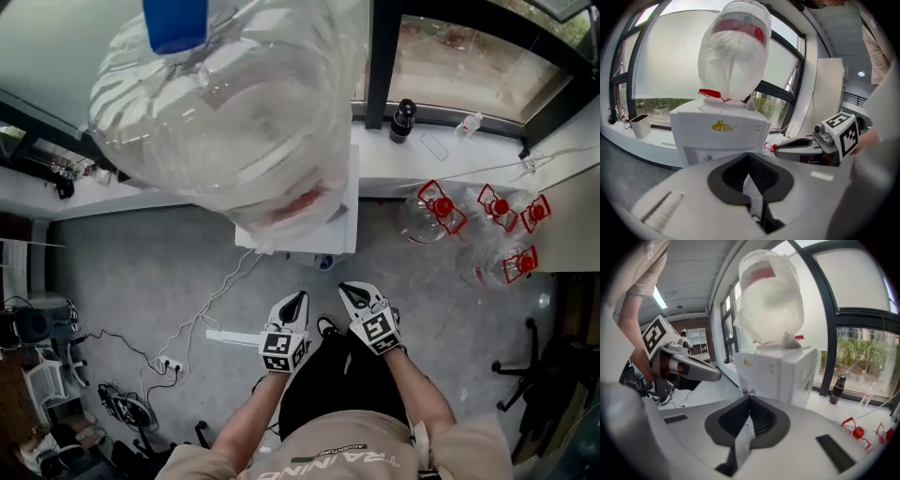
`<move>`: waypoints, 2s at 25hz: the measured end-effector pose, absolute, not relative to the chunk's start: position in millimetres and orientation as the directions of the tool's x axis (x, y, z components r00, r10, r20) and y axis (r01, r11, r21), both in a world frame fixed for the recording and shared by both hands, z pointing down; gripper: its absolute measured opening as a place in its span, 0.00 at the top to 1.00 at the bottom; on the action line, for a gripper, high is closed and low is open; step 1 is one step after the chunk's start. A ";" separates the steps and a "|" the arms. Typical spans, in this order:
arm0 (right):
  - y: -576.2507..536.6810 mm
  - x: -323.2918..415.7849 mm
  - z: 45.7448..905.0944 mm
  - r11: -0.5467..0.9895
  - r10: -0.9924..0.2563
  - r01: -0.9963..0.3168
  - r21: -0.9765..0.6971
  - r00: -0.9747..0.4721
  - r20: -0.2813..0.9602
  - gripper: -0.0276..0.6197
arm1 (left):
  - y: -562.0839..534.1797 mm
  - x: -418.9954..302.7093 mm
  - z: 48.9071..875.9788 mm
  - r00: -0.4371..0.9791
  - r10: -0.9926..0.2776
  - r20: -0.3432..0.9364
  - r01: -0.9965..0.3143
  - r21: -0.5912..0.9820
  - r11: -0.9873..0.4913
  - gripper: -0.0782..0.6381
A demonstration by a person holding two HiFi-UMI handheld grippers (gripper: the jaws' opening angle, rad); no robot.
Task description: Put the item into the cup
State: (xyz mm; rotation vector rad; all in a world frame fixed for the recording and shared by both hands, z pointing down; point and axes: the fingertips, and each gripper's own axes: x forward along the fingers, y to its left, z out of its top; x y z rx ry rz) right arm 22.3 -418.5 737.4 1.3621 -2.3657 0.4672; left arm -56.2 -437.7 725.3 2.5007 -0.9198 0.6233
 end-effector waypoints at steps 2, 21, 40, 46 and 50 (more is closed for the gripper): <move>-415.9 26.2 707.1 0.467 -0.763 -0.879 -0.096 -0.455 0.458 0.94 | -433.3 -51.4 703.1 0.698 -0.498 0.515 -0.668 0.218 -0.712 0.88; -431.0 39.1 499.9 0.475 -0.847 -0.880 -0.017 -0.463 0.263 0.94 | -453.7 -84.9 515.7 0.679 -0.662 0.317 -0.727 0.171 -0.665 0.88; -436.6 12.2 425.6 0.481 -0.875 -0.873 0.079 -0.472 0.112 0.94 | -462.3 -103.3 443.4 0.651 -0.737 0.181 -0.755 0.048 -0.654 0.88; -429.5 11.1 422.5 0.471 -0.879 -0.879 0.071 -0.461 0.123 0.94 | -461.6 -102.8 442.2 0.664 -0.727 0.175 -0.744 0.057 -0.665 0.88; -425.1 14.7 427.9 0.474 -0.876 -0.878 0.067 -0.462 0.140 0.94 | -462.6 -95.5 447.3 0.670 -0.720 0.179 -0.739 0.070 -0.670 0.88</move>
